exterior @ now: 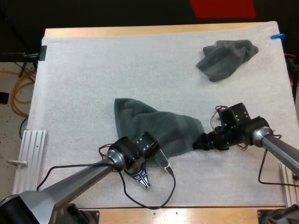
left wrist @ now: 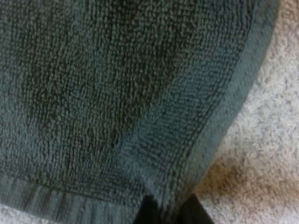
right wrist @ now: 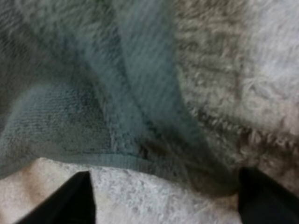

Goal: Pick towel from pile fold and stack

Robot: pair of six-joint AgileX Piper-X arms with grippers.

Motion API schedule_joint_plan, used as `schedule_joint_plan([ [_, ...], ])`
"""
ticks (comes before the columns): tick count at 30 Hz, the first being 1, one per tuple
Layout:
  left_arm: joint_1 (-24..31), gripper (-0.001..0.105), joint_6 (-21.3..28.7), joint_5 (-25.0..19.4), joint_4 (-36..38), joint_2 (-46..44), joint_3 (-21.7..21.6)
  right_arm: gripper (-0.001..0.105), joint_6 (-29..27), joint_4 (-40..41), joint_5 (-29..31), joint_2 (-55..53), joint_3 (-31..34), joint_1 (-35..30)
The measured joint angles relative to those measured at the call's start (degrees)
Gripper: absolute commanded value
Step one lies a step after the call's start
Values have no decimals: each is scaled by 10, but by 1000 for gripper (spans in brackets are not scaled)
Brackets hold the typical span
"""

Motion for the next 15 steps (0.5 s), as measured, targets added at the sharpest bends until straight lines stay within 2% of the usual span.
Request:
schedule_joint_plan([
  [2,0,0,0,0,-1,0,0,43,2,-7,1,6,0,0],
  [5,0,0,0,0,-2,0,0,42,20,-19,1,16,0,0],
  [7,0,0,0,0,-3,0,0,38,24,-23,-1,20,0,0],
  [9,0,0,0,0,-3,0,0,25,26,-25,3,21,0,0],
  [11,0,0,0,0,-3,0,0,2,26,-25,16,21,0,0],
  [15,0,0,-15,0,-4,-2,0,1,26,-25,20,19,0,0],
])
